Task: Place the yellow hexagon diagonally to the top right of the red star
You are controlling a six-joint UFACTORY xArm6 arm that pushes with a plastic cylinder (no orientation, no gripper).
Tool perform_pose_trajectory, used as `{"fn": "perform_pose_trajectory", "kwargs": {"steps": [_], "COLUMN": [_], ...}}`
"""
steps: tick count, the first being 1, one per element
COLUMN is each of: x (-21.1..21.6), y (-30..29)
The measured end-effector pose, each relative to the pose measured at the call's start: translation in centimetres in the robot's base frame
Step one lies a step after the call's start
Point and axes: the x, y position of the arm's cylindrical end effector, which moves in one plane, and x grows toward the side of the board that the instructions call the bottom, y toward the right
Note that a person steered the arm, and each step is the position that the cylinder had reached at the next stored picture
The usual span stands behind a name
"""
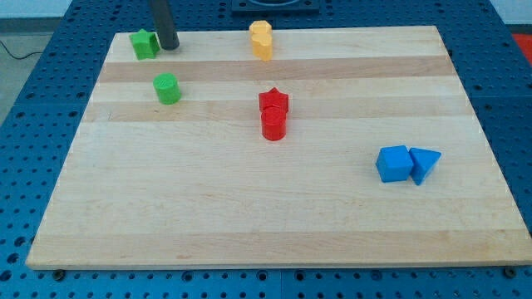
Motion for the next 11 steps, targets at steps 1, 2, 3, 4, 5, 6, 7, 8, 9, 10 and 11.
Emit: {"fn": "perform_pose_trajectory", "kwargs": {"steps": [1, 2, 3, 4, 5, 6, 7, 8, 9, 10, 11], "x": [-2.1, -2.2, -2.2, -2.1, -1.1, 1.5, 3.9, 4.3, 3.1, 0.9, 0.1], "y": [3.0, 4.9, 10.1, 16.3, 21.1, 23.6, 24.6, 24.6, 23.3, 23.0, 19.6]}}
